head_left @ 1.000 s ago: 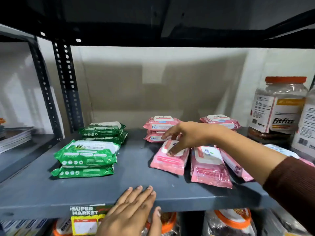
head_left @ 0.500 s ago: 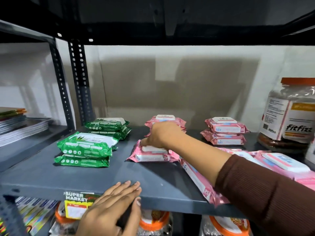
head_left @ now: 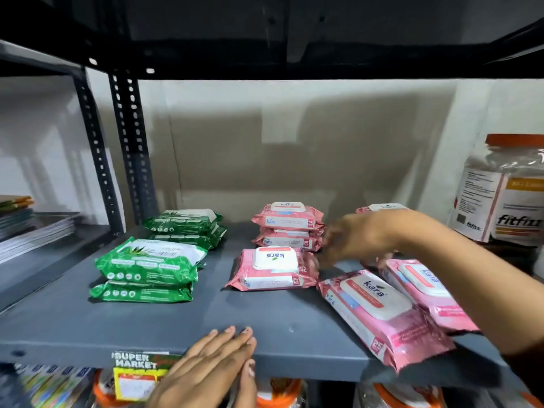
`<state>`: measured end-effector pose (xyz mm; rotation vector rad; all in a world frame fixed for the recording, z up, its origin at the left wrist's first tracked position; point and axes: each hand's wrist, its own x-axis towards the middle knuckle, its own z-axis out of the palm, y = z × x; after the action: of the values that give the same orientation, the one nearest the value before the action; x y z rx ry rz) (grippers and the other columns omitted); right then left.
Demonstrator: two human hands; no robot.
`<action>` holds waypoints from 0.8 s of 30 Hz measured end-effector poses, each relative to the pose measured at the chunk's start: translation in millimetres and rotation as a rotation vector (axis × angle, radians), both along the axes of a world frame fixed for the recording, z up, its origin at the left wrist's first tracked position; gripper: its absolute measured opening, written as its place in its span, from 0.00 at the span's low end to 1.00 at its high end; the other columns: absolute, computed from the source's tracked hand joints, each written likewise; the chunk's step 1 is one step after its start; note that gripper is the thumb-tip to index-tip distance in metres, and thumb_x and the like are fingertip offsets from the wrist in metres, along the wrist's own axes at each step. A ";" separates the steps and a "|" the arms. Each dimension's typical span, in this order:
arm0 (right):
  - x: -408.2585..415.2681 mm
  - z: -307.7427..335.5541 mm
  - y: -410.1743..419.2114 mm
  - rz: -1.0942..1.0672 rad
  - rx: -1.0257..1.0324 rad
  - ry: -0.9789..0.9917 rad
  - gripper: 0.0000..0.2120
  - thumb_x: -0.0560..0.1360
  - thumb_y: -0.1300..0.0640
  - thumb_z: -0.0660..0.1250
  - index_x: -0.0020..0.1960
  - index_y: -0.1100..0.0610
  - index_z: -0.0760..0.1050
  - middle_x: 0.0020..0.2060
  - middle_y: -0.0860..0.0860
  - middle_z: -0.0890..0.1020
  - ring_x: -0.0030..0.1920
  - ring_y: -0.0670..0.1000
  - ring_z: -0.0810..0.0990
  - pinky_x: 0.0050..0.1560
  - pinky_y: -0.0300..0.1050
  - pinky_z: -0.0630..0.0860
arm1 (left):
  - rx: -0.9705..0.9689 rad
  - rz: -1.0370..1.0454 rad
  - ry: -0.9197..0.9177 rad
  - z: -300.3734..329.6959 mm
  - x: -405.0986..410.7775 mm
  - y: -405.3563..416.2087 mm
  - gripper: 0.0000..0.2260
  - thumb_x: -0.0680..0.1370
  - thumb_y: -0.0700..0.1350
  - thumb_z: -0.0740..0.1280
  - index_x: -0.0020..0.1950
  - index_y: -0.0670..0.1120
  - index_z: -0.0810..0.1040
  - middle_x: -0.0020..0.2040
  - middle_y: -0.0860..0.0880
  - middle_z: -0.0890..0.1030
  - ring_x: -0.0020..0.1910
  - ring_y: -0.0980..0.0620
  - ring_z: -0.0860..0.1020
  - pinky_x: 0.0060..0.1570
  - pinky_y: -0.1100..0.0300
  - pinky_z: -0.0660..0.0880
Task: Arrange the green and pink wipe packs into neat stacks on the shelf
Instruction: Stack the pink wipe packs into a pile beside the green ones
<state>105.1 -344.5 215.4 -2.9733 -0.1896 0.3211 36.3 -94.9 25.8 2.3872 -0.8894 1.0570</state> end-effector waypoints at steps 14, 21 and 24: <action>-6.8 -30.3 -7.2 -0.205 -0.355 -0.244 0.20 0.71 0.36 0.66 0.43 0.54 0.75 0.40 0.48 0.80 0.47 0.56 0.79 0.44 0.45 0.71 | -0.085 -0.034 0.086 -3.3 13.1 -1.3 0.18 0.82 0.57 0.49 0.57 0.54 0.77 0.58 0.58 0.78 0.65 0.63 0.70 0.66 0.66 0.62; 28.6 -23.0 16.7 0.249 0.168 -0.243 0.23 0.70 0.42 0.75 0.63 0.45 0.78 0.54 0.41 0.82 0.54 0.43 0.78 0.56 0.42 0.74 | -0.041 -0.014 0.086 3.0 5.8 -6.7 0.27 0.82 0.56 0.49 0.48 0.50 0.88 0.54 0.55 0.86 0.57 0.61 0.77 0.63 0.64 0.66; 41.6 -26.9 40.3 0.405 0.200 -0.086 0.28 0.72 0.49 0.76 0.71 0.43 0.73 0.70 0.40 0.75 0.68 0.42 0.72 0.66 0.38 0.68 | -0.002 -0.026 0.133 1.9 13.4 -2.7 0.28 0.83 0.55 0.48 0.47 0.50 0.88 0.53 0.56 0.86 0.65 0.63 0.74 0.65 0.62 0.68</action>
<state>146.7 -304.2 188.5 -2.7326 -0.7896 0.2020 49.6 -97.6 27.7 2.4057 -0.8688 0.8775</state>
